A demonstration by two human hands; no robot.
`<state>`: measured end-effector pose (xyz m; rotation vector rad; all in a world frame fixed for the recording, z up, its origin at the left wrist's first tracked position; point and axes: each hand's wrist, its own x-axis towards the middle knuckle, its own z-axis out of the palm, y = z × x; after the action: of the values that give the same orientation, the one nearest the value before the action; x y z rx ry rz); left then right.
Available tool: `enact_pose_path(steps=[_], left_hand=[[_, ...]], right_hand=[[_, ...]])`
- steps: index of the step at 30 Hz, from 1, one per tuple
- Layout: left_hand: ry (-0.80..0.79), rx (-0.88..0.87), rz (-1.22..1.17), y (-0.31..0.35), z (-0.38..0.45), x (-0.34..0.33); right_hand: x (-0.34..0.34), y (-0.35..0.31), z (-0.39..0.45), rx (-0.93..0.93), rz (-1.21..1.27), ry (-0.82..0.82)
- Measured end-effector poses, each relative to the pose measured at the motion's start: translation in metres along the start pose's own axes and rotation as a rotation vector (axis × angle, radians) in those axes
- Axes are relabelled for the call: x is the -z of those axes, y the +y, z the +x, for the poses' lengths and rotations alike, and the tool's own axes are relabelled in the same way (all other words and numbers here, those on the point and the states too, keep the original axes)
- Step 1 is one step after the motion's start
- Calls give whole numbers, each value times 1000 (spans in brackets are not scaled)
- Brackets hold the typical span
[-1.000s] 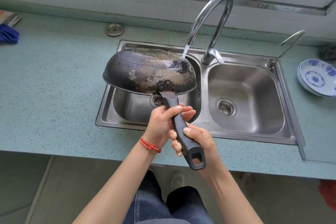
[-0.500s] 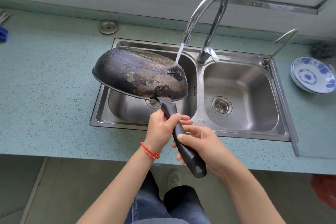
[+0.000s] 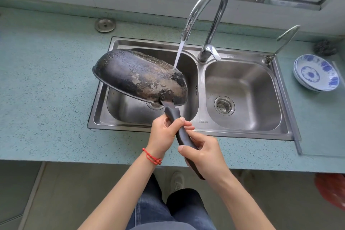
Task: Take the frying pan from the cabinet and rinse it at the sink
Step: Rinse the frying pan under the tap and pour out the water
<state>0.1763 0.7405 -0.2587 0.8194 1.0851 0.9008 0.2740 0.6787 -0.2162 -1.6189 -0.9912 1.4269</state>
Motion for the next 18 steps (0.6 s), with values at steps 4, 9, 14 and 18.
enact_pose_path(steps=[4,9,14,18], left_hand=[[-25,88,-209,-6,-4,-2],[-107,313,-667,-10,-5,-1],[-209,336,-856,-11,-2,3],[-204,328,-805,-10,1,12]], right_hand=[[5,0,-5,-51,153,-48],[2,9,-5,-104,340,-119],[0,6,-2,-99,414,-195],[0,4,0,-110,395,-237]])
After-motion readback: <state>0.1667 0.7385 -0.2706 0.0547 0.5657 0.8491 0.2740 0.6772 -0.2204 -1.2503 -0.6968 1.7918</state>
